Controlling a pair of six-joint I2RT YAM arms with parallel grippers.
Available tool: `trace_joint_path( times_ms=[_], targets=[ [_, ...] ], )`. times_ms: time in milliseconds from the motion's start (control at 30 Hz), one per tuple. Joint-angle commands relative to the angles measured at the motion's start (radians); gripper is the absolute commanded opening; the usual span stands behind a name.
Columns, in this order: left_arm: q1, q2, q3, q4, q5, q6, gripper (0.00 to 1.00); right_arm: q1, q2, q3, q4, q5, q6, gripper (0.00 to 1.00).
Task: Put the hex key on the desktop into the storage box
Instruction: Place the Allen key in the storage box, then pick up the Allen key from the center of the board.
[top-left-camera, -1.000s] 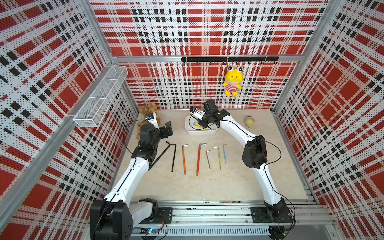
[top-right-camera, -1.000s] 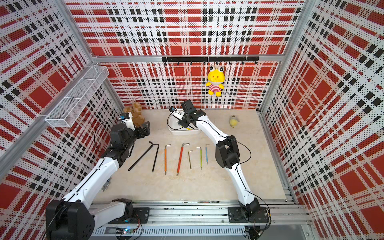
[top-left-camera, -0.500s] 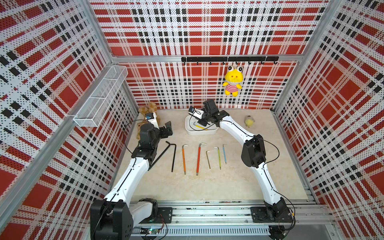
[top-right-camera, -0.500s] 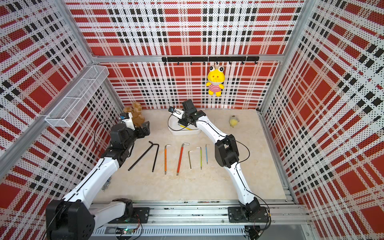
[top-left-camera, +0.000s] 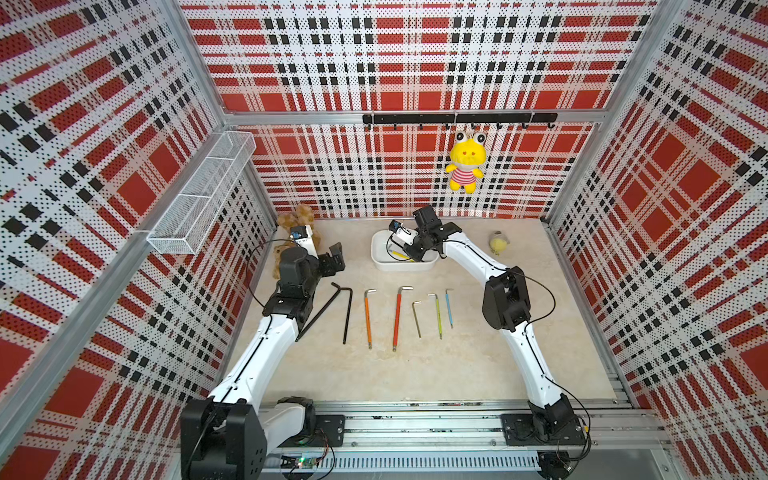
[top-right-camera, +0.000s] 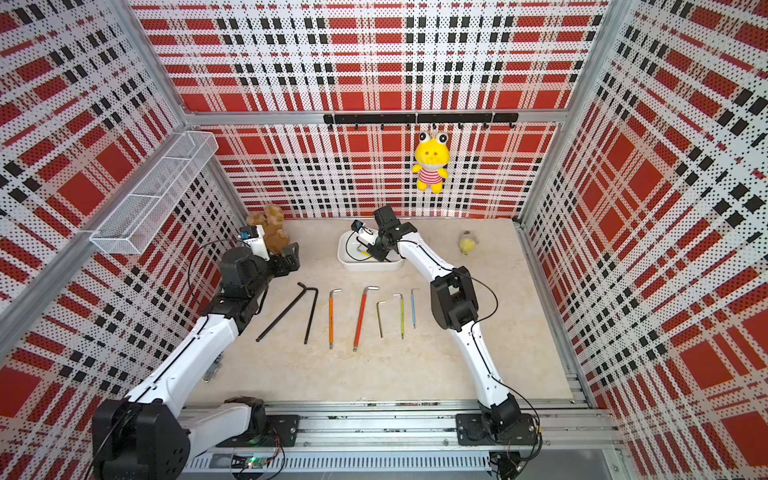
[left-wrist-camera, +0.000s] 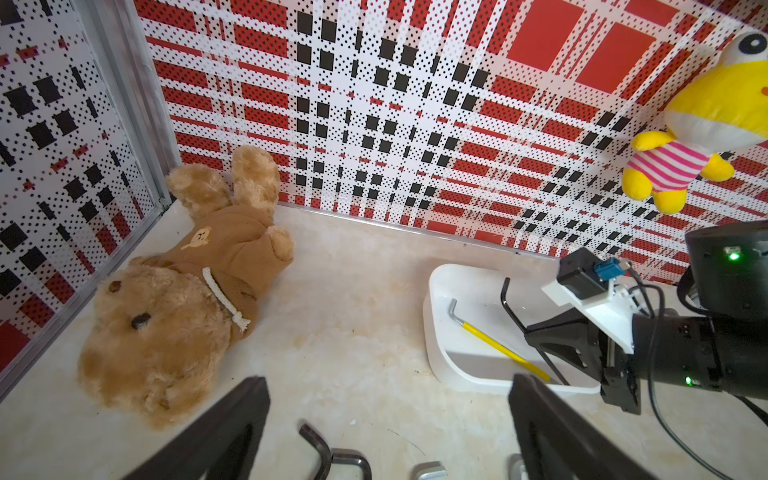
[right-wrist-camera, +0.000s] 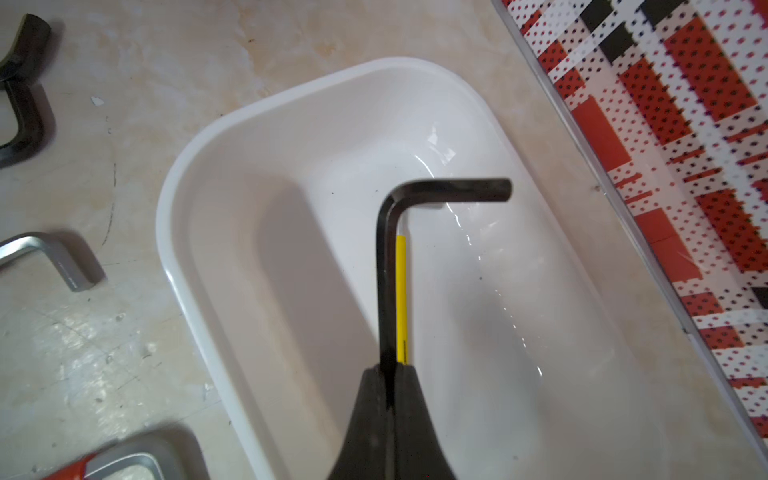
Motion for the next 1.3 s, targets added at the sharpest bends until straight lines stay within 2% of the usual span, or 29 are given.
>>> trace_joint_path(
  times_ms=[0, 167, 200, 300, 333, 367, 467, 600, 767, 967, 1067, 1133, 1267],
  targets=[
    [-0.003, 0.008, -0.012, 0.003, 0.002, 0.004, 0.97, 0.030, -0.047, -0.047, -0.072, 0.035, 0.060, 0.00],
    [-0.009, 0.005, -0.013, 0.003, -0.001, 0.005, 0.97, 0.041, -0.040, -0.019, -0.118, 0.071, 0.125, 0.00],
    [-0.009, 0.002, -0.012, 0.003, -0.001, 0.004, 0.97, 0.041, -0.039, -0.017, -0.112, 0.097, 0.133, 0.03],
    [-0.011, 0.000, -0.012, 0.003, -0.002, 0.005, 0.97, 0.039, -0.028, 0.005, -0.111, 0.130, 0.137, 0.27],
    [-0.012, -0.002, -0.011, 0.003, -0.003, 0.005, 0.97, 0.039, -0.021, 0.021, -0.114, 0.133, 0.137, 0.43],
    [-0.012, -0.003, -0.012, 0.003, -0.005, 0.005, 0.97, 0.039, -0.014, 0.036, -0.117, 0.136, 0.136, 0.54],
    [-0.014, -0.002, -0.012, 0.002, -0.008, 0.006, 0.97, 0.040, -0.007, 0.061, -0.101, 0.150, 0.149, 0.65],
    [-0.016, -0.004, -0.013, 0.000, -0.010, 0.006, 0.97, 0.036, -0.053, 0.040, -0.034, 0.171, 0.192, 0.68],
    [-0.013, -0.003, -0.012, -0.001, -0.013, 0.005, 0.97, 0.030, -0.212, -0.101, 0.058, 0.242, 0.307, 0.72],
    [-0.013, -0.006, -0.012, -0.003, -0.013, 0.004, 0.97, 0.007, -0.521, -0.466, 0.154, 0.388, 0.398, 0.73],
    [-0.011, -0.010, -0.013, 0.001, -0.010, 0.004, 0.97, -0.032, -0.638, -0.584, 0.151, 0.389, 0.429, 0.73],
    [-0.012, -0.006, -0.014, 0.007, -0.003, 0.001, 0.97, -0.066, -0.689, -0.655, 0.018, 0.427, 0.584, 0.72],
    [-0.012, 0.004, -0.013, 0.016, 0.011, -0.006, 0.97, -0.087, -0.742, -0.800, -0.070, 0.401, 0.691, 0.70]
  ],
)
